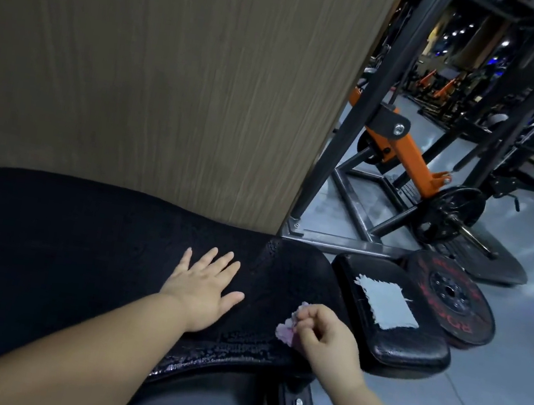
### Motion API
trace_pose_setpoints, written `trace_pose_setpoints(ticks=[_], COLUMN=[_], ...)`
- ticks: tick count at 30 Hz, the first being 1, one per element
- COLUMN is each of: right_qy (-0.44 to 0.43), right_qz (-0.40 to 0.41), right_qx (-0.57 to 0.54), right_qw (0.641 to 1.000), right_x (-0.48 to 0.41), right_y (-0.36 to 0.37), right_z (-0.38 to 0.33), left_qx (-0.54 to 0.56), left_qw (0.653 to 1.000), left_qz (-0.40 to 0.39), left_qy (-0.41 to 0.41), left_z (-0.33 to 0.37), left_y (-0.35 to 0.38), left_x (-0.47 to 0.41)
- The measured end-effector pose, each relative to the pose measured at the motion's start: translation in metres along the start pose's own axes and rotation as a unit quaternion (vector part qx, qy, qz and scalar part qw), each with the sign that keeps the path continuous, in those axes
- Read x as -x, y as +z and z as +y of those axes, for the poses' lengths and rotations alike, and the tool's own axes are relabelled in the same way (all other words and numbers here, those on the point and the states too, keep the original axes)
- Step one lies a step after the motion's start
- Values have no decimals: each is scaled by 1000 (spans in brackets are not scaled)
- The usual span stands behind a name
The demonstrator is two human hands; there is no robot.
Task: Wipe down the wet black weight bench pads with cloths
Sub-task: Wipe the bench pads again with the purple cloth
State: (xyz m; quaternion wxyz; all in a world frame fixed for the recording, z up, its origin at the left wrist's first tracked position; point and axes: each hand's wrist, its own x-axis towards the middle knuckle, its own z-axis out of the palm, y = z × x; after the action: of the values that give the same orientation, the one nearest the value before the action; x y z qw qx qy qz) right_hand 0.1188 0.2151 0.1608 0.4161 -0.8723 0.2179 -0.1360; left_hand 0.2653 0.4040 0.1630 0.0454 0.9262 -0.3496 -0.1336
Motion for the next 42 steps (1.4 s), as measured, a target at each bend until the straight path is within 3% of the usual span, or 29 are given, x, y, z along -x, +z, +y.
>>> trace_pose_setpoints(ticks=[5, 7, 9, 11, 13, 21, 35, 42], right_qy=[-35, -98, -106, -56, -37, -69, -38, -26], right_qz=[36, 91, 110, 37, -18, -106, -131, -137], right_qx=[-77, 20, 195, 337, 392, 419, 418, 414], right_qw=[996, 991, 969, 939, 919, 899, 898, 900], right_x=[14, 11, 9, 11, 8, -43, -196, -203], right_y=[8, 5, 8, 16, 19, 23, 58, 62], right_z=[6, 12, 19, 19, 16, -3, -16, -18], left_qx=[-6, -7, -9, -12, -14, -21, -17, -20], left_qw=[1000, 1000, 1000, 999, 999, 999, 998, 999], left_qz=[6, 21, 28, 31, 30, 30, 49, 47], left_qy=[-4, -2, -1, 2, 4, 8, 20, 16], left_z=[-13, -13, -13, -14, -15, -16, -19, -20], left_y=[5, 7, 8, 8, 9, 10, 18, 17], left_x=[9, 10, 10, 9, 7, 1, -7, -6])
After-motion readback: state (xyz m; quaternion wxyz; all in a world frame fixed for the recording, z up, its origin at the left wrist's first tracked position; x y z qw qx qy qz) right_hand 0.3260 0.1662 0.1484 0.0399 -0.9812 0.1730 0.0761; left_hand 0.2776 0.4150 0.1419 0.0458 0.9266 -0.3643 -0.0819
